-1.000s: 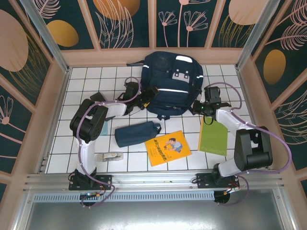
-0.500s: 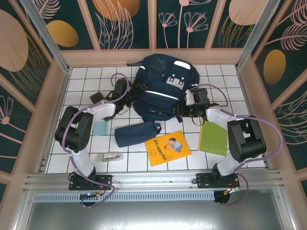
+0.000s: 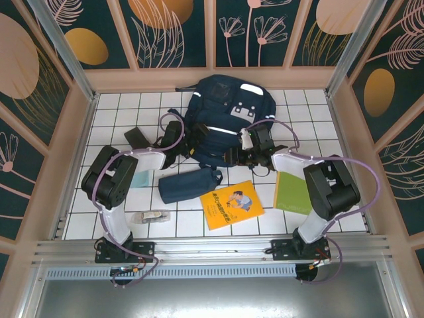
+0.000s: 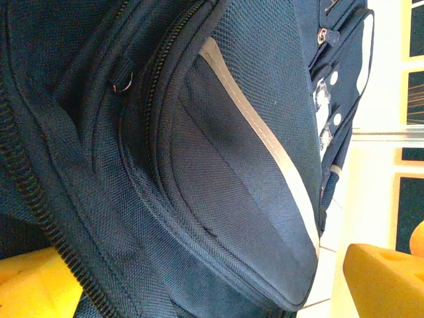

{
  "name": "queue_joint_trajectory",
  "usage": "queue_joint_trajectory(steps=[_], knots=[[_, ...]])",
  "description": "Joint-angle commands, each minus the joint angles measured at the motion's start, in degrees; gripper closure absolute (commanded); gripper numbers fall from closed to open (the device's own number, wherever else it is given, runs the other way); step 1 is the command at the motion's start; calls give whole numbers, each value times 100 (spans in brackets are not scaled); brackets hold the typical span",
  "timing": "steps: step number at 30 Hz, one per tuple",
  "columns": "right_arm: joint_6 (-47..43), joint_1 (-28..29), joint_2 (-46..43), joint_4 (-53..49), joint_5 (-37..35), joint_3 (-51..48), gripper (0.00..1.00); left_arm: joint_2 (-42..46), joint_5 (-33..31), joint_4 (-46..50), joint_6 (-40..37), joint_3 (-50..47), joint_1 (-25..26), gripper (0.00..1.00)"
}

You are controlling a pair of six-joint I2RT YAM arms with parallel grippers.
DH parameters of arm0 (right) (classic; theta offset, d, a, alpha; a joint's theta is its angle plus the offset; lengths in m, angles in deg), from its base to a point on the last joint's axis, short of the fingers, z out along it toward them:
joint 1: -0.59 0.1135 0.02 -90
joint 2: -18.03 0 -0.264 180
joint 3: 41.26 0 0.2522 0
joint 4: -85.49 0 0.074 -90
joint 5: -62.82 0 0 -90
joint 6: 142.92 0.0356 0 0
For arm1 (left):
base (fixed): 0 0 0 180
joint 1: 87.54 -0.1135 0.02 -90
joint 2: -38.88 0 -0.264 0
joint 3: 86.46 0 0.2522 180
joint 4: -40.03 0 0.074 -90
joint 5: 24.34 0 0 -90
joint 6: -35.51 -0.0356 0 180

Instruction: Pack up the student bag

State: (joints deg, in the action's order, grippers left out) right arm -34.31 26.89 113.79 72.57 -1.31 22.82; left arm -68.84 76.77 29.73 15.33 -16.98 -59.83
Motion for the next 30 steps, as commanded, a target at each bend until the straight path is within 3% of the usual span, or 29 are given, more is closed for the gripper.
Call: queue_joint_trajectory(steps=[1, 9, 12, 18, 30], knots=[[-28, 6, 185, 40, -382, 161, 54, -368, 51, 199, 98, -32, -2, 1], [-348, 18, 414, 126, -688, 376, 44, -324, -39, 296, -43, -96, -2, 1], [-341, 24, 542, 321, -375, 528, 43, -356, -31, 303, -47, -97, -8, 1], [-355, 318, 661, 327, -254, 725, 64, -384, -135, 354, -124, -88, -2, 1], [-338, 407, 189, -83, -556, 785, 61, -503, -179, 374, -222, -125, -2, 1]])
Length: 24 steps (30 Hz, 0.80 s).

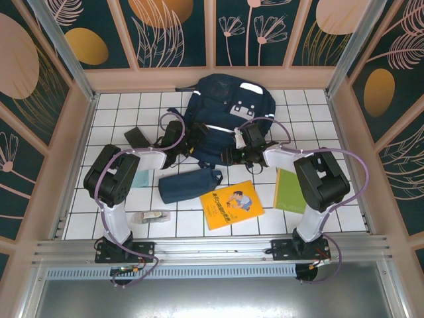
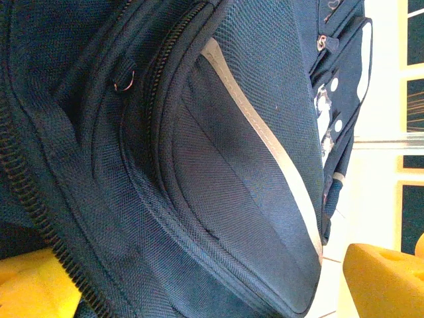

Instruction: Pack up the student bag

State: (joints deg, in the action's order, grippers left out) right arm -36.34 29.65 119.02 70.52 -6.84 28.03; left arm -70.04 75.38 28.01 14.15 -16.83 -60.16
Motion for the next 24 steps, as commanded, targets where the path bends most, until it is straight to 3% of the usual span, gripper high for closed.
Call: queue_joint_trajectory(steps=[1, 10, 24], knots=[[-130, 133, -335, 102, -3, 283, 61, -390, -39, 547, -109, -130, 31, 1], [-51, 170, -146, 86, 8, 400, 64, -420, 4, 460, -106, -138, 31, 1], [-401, 197, 588, -467, -731, 612, 72, -366, -31, 441, -133, -139, 22, 1]])
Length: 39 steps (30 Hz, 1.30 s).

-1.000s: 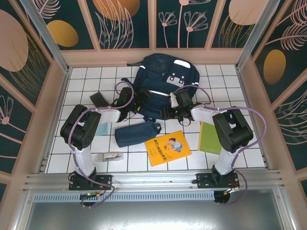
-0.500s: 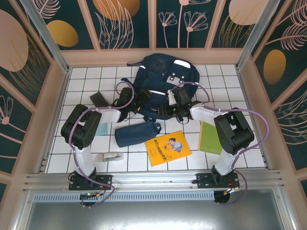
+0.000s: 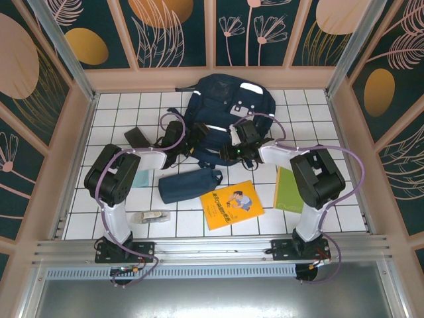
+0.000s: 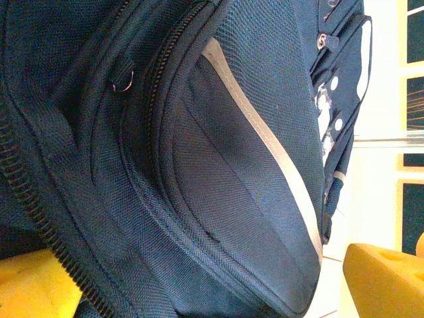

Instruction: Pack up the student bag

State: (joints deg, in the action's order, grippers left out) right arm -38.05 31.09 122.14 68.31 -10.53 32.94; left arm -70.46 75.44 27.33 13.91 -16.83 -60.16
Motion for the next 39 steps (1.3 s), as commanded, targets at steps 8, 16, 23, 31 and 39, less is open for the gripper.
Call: queue_joint_trajectory(steps=[8, 16, 23, 31, 39], knots=[[-590, 211, 751, -649, -779, 467, 69, -256, -135, 637, -201, -50, -108, 1], [-519, 146, 752, -625, -415, 432, 100, -525, -453, 829, -447, 140, -349, 1], [115, -283, -104, -761, 1105, 426, 100, -1187, -880, 1031, -636, 844, -605, 1], [324, -529, -535, -1149, 864, -550, 100, -1511, -1055, 1125, -678, 1557, -747, 1], [381, -552, -348, -1111, 796, -587, 100, -1647, -941, 1315, -835, 2048, -779, 1]])
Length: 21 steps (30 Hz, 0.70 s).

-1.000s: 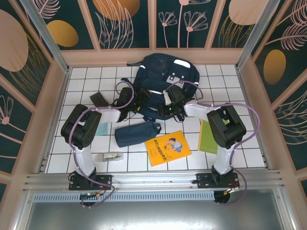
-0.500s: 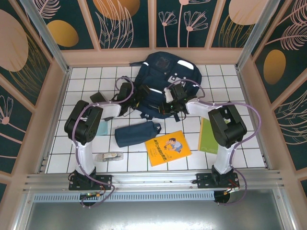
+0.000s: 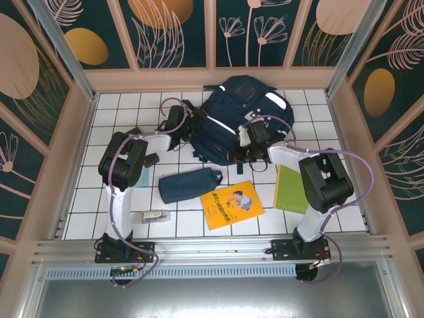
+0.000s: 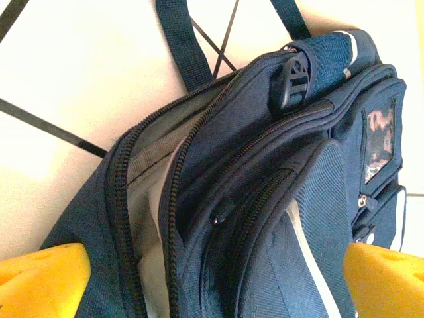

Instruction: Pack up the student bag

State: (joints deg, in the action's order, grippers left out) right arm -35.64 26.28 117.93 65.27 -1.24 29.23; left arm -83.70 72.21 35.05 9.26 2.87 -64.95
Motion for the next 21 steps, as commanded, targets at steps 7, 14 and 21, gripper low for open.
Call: queue_joint_trajectory(steps=[7, 14, 21], knots=[[882, -94, -47, 516, 490, -157, 100, 925, 107, 288, -239, -950, -285, 1], [1342, -117, -50, 1236, 1083, 767, 100, 1494, 643, -266, 602, -1791, 119, 1], [1375, -2, -301, 1080, 1247, 851, 100, 771, 780, -1104, 1383, -1525, 490, 1]])
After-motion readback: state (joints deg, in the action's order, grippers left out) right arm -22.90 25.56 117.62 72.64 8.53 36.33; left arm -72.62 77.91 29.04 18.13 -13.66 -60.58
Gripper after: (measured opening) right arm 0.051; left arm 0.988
